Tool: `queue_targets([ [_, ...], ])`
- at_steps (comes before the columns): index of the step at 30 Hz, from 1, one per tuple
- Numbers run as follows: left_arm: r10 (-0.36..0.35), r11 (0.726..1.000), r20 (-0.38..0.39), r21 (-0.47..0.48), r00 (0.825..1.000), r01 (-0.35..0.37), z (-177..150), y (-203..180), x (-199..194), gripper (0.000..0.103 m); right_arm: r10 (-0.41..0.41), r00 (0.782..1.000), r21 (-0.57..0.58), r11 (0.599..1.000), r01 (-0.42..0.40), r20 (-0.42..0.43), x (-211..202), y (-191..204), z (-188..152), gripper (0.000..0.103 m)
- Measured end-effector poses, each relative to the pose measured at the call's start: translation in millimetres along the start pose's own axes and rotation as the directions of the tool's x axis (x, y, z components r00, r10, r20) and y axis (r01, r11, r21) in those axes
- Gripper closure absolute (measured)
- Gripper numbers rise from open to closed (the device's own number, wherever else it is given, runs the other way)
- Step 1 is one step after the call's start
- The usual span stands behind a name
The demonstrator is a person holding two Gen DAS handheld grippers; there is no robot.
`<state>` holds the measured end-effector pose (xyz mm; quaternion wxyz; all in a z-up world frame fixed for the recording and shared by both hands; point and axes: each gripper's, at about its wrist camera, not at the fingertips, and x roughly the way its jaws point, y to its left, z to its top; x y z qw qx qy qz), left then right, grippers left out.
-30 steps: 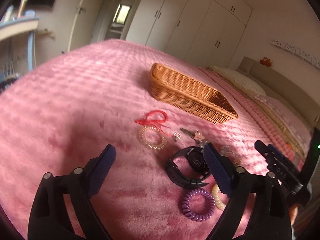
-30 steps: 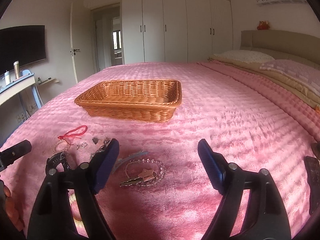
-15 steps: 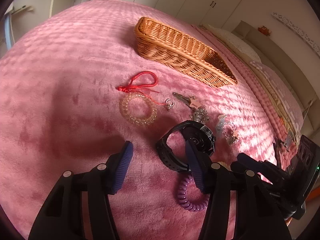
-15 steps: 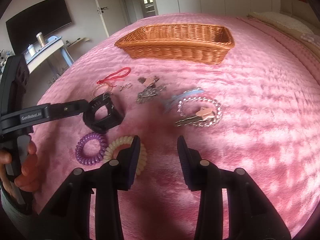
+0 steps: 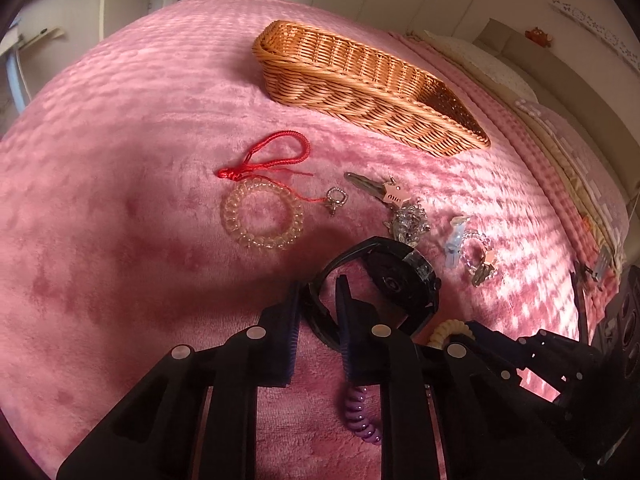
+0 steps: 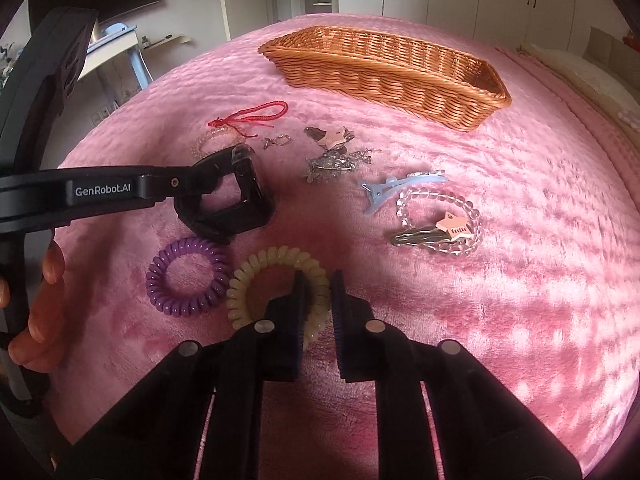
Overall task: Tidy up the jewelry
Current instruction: 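Grasp the black watch with the left tool while the right tool grasps the cream spiral hair tie, then carry the watch and hair tie into the wicker basket and open both tools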
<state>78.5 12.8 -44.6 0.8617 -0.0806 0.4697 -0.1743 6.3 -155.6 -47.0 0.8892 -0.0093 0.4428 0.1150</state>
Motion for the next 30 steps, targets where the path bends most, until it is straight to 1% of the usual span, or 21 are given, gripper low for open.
queue_targets([
  [3, -0.021, 1.0, 0.032, -0.011, 0.999, 0.021, -0.2, 1.3, -5.9, 0.091, 0.013, 0.999, 0.023, 1.0, -0.014, 0.032, -10.1, -6.0, 1.9, 0.093],
  [6, -0.001, 1.0, 0.072, 0.007, 0.997, 0.0, 0.4, -4.9, -16.0, 0.091, 0.017, 0.997, 0.041, 0.999, -0.021, 0.079, -25.0, -13.4, 8.9, 0.093],
  [10, -0.024, 1.0, 0.146, 0.02, 0.989, 0.022, 13.4, -14.0, -38.4, 0.091, 0.0, 0.988, 0.055, 0.998, -0.009, 0.155, -47.0, -22.9, 29.9, 0.093],
  [13, -0.035, 0.999, 0.209, 0.045, 0.977, 0.026, 37.9, -25.3, -54.0, 0.091, -0.026, 0.978, 0.058, 0.998, 0.014, 0.205, -54.9, -35.0, 61.2, 0.093],
  [15, -0.04, 0.998, 0.241, 0.065, 0.97, 0.025, 62.3, -34.1, -57.9, 0.091, -0.048, 0.971, 0.061, 0.998, 0.034, 0.232, -54.3, -45.6, 88.0, 0.093],
  [17, -0.042, 0.996, 0.268, 0.082, 0.963, 0.02, 89.8, -42.6, -55.7, 0.091, -0.073, 0.968, 0.074, 0.996, 0.057, 0.242, -45.5, -59.3, 118.9, 0.093],
  [20, -0.047, 0.995, 0.286, 0.097, 0.957, 0.019, 129.1, -52.7, -39.9, 0.091, -0.064, 0.975, 0.118, 0.992, 0.04, 0.211, -18.2, -86.8, 162.3, 0.093],
  [23, -0.031, 0.995, 0.276, 0.097, 0.961, 0.004, 163.1, -56.8, -10.9, 0.091, -0.073, 0.987, 0.149, 0.988, 0.051, 0.145, 21.5, -107.6, 195.1, 0.093],
  [26, 0.001, 0.997, 0.242, 0.077, 0.97, -0.02, 191.3, -53.3, 27.1, 0.091, -0.051, 0.997, 0.199, 0.979, 0.039, 0.053, 62.3, -126.8, 212.7, 0.093],
  [30, 0.054, 0.997, 0.18, 0.049, 0.982, -0.064, 208.6, -44.7, 70.7, 0.091, -0.067, 0.998, 0.198, 0.978, 0.07, -0.021, 97.0, -134.5, 221.5, 0.093],
])
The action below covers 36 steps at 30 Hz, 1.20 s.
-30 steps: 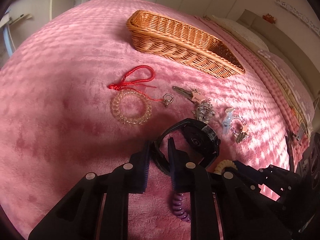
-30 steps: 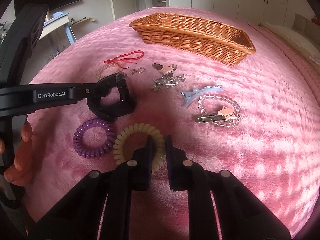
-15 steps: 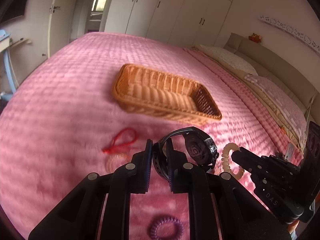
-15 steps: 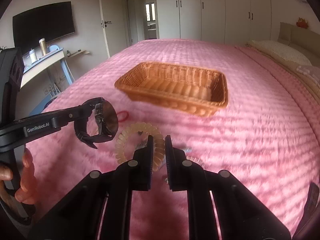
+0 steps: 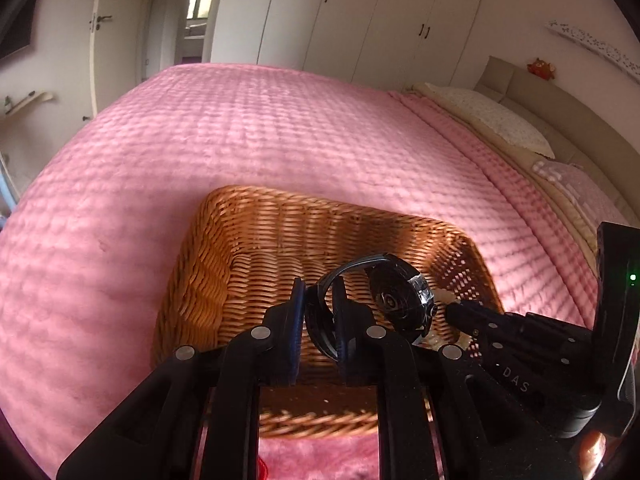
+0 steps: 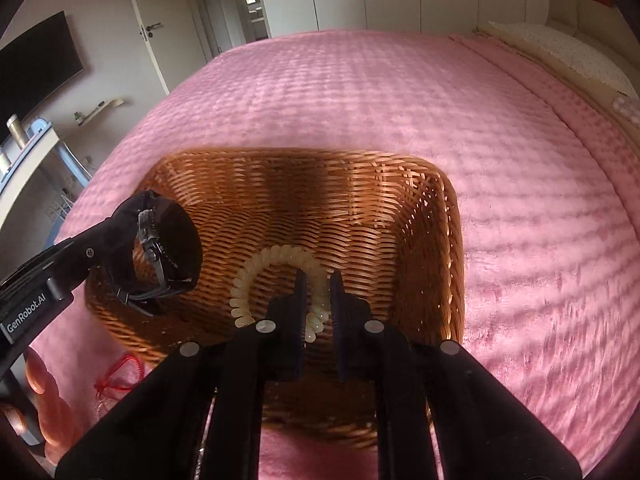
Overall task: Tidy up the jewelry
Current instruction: 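Carry the watch and hair tie into the wicker basket and open both tools, then grasp the purple spiral hair tie with the left tool while the right tool grasps the star-tag key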
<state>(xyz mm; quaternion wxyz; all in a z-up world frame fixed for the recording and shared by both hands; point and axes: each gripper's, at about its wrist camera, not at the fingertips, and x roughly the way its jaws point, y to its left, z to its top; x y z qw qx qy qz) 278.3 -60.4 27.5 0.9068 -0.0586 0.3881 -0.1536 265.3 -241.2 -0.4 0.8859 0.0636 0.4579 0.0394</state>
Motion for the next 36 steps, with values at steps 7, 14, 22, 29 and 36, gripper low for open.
queue_targets([
  [7, 0.042, 0.999, -0.058, 0.008, 0.997, -0.042, -6.5, 3.8, 32.9, 0.091, -0.032, 0.999, -0.017, 0.999, 0.031, -0.042, 22.3, 2.3, -0.1, 0.093],
  [14, 0.018, 0.999, -0.021, 0.044, 1.0, -0.017, -15.0, -1.1, 3.7, 0.064, 0.002, 1.0, 0.0, 1.0, -0.002, -0.001, -1.7, -11.7, -7.2, 0.085],
  [22, -0.085, 0.995, 0.081, 0.054, 0.993, 0.081, -47.8, -6.9, -98.7, 0.058, 0.096, 0.991, -0.01, 0.995, -0.096, 0.095, -92.6, -13.1, -55.4, 0.08],
  [29, -0.175, 0.984, 0.137, 0.054, 0.975, 0.169, -118.6, 2.1, -174.8, 0.038, 0.123, 0.981, -0.032, 0.992, -0.12, 0.153, -140.2, -13.8, -126.3, 0.063],
  [36, -0.157, 0.987, 0.042, 0.04, 0.987, 0.155, -188.1, 15.0, -176.4, 0.038, 0.174, 0.982, 0.005, 0.985, -0.175, 0.079, -122.0, -16.7, -183.3, 0.063],
])
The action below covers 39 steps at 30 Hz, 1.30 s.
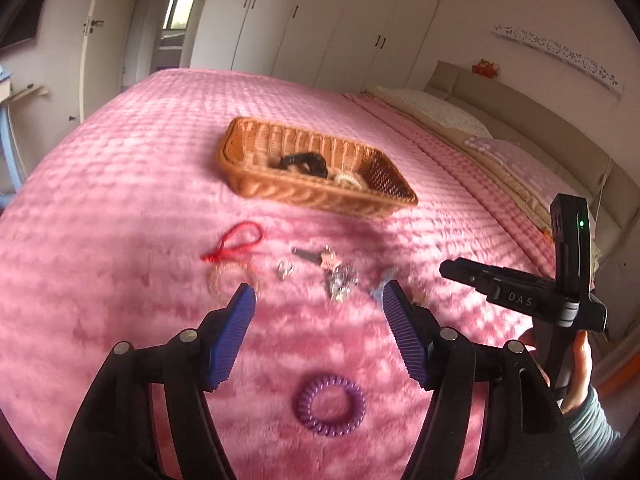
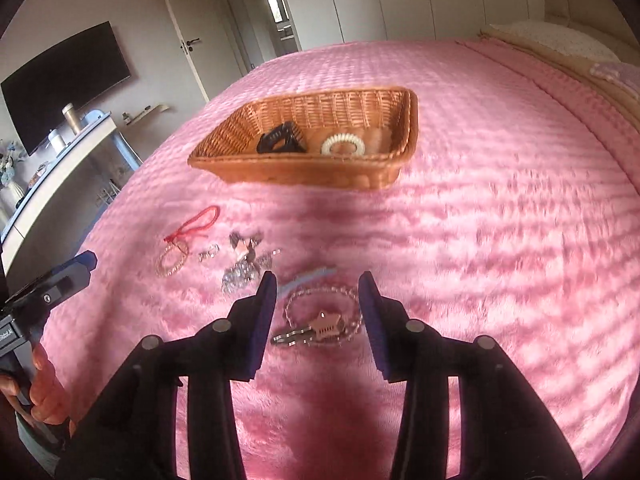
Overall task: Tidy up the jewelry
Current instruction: 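Grasp the purple spiral hair tie with the left tool while the right tool grasps the star-tag key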
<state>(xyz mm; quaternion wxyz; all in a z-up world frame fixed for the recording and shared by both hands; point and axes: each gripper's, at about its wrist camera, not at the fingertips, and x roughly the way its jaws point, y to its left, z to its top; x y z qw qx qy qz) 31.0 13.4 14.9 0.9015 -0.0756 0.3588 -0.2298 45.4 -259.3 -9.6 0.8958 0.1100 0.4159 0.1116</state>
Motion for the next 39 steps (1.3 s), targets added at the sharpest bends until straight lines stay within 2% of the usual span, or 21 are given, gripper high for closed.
queue_targets([
  [3, 0.012, 1.0, -0.071, -0.024, 0.997, -0.014, -21.8, 6.9, 12.4, 0.04, 0.03, 0.999, 0.03, 0.999, -0.029, -0.035, 9.7, -6.4, -11.5, 0.064],
  [5, 0.007, 0.999, -0.104, -0.041, 0.995, -0.012, -33.9, 11.5, 21.4, 0.045, 0.061, 0.997, 0.037, 0.998, -0.059, -0.055, 14.1, -9.5, -16.3, 0.069],
  [9, 0.011, 0.998, -0.152, -0.06, 0.988, -0.02, -46.8, 17.7, 37.2, 0.05, 0.066, 0.995, 0.019, 0.998, -0.065, -0.079, 21.2, -2.3, -17.8, 0.07],
  [13, 0.026, 0.999, -0.151, -0.032, 0.988, -0.031, -49.5, 14.6, 40.4, 0.051, 0.021, 0.992, 0.02, 1.0, -0.019, -0.121, 36.8, -0.2, -16.9, 0.07],
  [19, 0.031, 0.999, -0.144, -0.022, 0.989, -0.035, -52.1, 13.4, 42.2, 0.051, 0.036, 0.99, 0.018, 0.999, -0.034, -0.136, 51.6, 8.3, -12.2, 0.07],
  [24, 0.05, 0.999, -0.143, -0.002, 0.988, -0.051, -52.5, 9.0, 43.1, 0.051, -0.006, 0.99, -0.019, 1.0, 0.004, -0.141, 58.0, 19.8, -11.3, 0.07],
  [27, 0.074, 0.997, -0.142, 0.023, 0.987, -0.071, -53.5, 4.4, 43.9, 0.051, -0.033, 0.991, -0.059, 0.998, 0.025, -0.129, 53.9, 26.9, -16.9, 0.082],
  [29, 0.081, 0.996, -0.14, 0.032, 0.987, -0.077, -54.2, 2.9, 43.6, 0.051, -0.038, 0.993, -0.078, 0.997, 0.029, -0.111, 47.8, 30.2, -22.4, 0.082],
  [32, 0.082, 0.996, -0.142, 0.038, 0.986, -0.077, -55.9, 1.8, 41.8, 0.051, 0.006, 0.997, -0.101, 0.995, -0.014, -0.082, 32.2, 34.1, -30.8, 0.082],
  [35, 0.075, 0.997, -0.147, 0.039, 0.986, -0.07, -59.7, 0.8, 37.9, 0.051, 0.064, 0.991, -0.153, 0.985, -0.082, -0.121, 24.5, 43.5, -41.6, 0.082],
  [37, 0.074, 0.997, -0.148, 0.041, 0.986, -0.069, -62.8, -0.1, 35.9, 0.051, 0.056, 0.984, -0.198, 0.976, -0.089, -0.167, 29.8, 51.9, -50.8, 0.082],
  [39, 0.081, 0.996, -0.15, 0.044, 0.985, -0.075, -65.2, -1.6, 34.4, 0.051, 0.027, 0.988, -0.236, 0.97, -0.064, -0.155, 29.1, 57.3, -57.4, 0.082],
])
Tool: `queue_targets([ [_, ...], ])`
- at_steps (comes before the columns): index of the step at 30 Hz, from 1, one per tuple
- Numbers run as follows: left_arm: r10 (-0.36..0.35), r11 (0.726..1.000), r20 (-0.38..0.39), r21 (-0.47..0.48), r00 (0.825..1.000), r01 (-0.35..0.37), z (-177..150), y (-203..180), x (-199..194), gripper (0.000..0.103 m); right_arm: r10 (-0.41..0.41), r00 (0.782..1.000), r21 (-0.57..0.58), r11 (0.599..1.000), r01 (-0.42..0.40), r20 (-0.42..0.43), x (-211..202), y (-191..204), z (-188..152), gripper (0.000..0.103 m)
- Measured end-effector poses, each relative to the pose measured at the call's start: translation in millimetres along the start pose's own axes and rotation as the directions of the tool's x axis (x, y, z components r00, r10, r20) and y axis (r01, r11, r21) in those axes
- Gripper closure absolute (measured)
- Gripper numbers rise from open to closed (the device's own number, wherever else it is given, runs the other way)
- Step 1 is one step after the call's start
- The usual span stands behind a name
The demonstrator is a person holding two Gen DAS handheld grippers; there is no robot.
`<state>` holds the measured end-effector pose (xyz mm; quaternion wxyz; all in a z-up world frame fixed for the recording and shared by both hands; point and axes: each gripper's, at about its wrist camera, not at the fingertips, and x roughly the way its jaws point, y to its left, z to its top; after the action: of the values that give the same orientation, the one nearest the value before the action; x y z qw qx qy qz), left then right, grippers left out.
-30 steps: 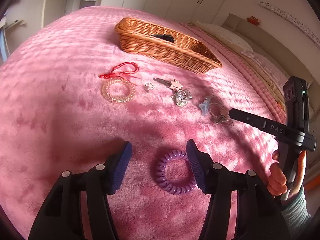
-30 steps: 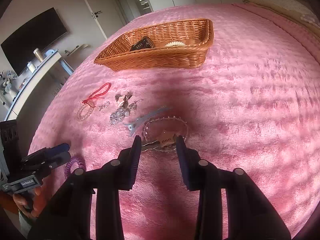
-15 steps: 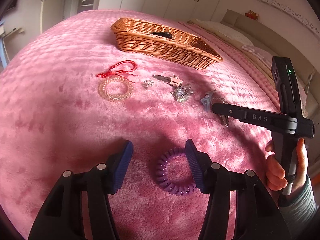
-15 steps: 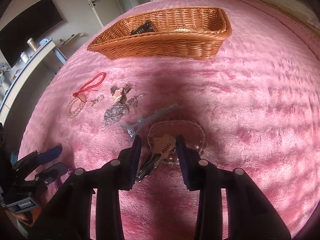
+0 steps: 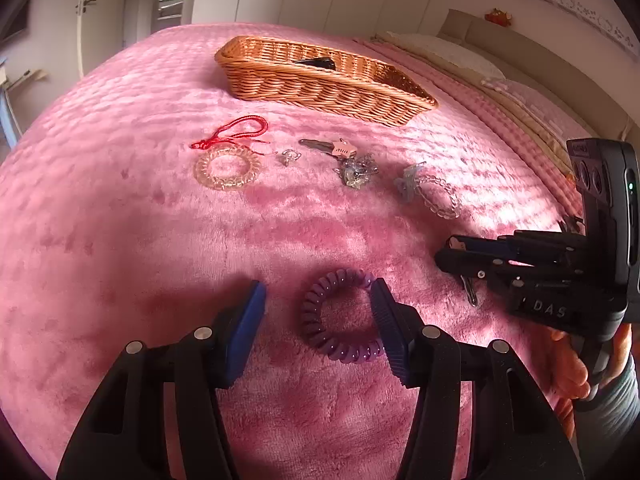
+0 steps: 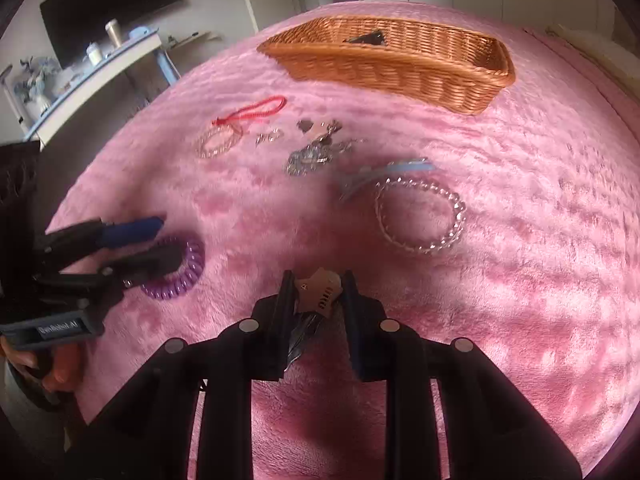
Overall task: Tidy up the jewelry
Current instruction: 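Grasp the purple spiral hair tie with the left tool while the right tool grasps the star-tag key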
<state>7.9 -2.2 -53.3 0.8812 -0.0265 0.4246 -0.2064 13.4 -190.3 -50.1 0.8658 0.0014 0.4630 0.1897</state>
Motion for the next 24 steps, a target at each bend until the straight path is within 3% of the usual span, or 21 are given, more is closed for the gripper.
queue_targets([
  [2, 0.007, 1.0, -0.002, 0.009, 1.0, -0.007, -2.6, -1.5, -2.5, 0.051, 0.031, 1.0, 0.027, 0.999, -0.031, 0.007, -6.1, -2.5, -2.4, 0.078],
  [4, 0.004, 1.0, -0.001, 0.018, 1.0, -0.004, -5.6, -2.2, -6.2, 0.051, 0.039, 0.999, 0.078, 0.996, -0.042, 0.034, -15.5, -8.6, -9.0, 0.053],
  [5, -0.001, 1.0, -0.001, 0.018, 1.0, 0.001, -7.1, -1.6, -7.9, 0.051, 0.035, 0.998, 0.092, 0.995, -0.039, 0.044, -19.1, -9.2, -13.6, 0.049],
  [9, -0.025, 1.0, 0.001, -0.011, 1.0, 0.025, -7.1, 4.2, -8.4, 0.053, -0.015, 0.999, 0.106, 0.994, 0.011, 0.033, -19.7, 3.4, -25.2, 0.048],
  [12, -0.002, 1.0, 0.003, -0.013, 1.0, 0.002, -7.1, 4.7, -6.3, 0.065, -0.068, 0.997, 0.125, 0.99, 0.063, 0.031, -15.8, 13.1, -22.5, 0.061],
  [17, 0.064, 0.998, 0.001, 0.02, 0.998, -0.064, -8.5, -2.9, -3.7, 0.068, -0.179, 0.983, 0.127, 0.977, 0.174, 0.032, -6.3, 24.8, -17.3, 0.078],
  [18, 0.087, 0.996, 0.002, 0.036, 0.996, -0.087, -9.0, -6.2, -3.3, 0.068, -0.192, 0.981, 0.121, 0.975, 0.186, 0.037, -6.0, 27.0, -17.4, 0.088],
  [20, 0.132, 0.989, 0.011, 0.065, 0.991, -0.133, -10.9, -12.0, -2.9, 0.071, -0.202, 0.978, 0.112, 0.974, 0.196, 0.045, -7.2, 29.3, -18.8, 0.089],
  [22, 0.157, 0.984, 0.026, 0.077, 0.987, -0.159, -12.6, -14.0, -4.5, 0.093, -0.194, 0.98, 0.112, 0.976, 0.187, 0.052, -10.2, 28.5, -20.8, 0.09],
  [24, 0.158, 0.984, 0.037, 0.075, 0.987, -0.16, -12.8, -12.9, -6.5, 0.094, -0.166, 0.984, 0.12, 0.98, 0.158, 0.064, -14.9, 27.0, -20.4, 0.09],
])
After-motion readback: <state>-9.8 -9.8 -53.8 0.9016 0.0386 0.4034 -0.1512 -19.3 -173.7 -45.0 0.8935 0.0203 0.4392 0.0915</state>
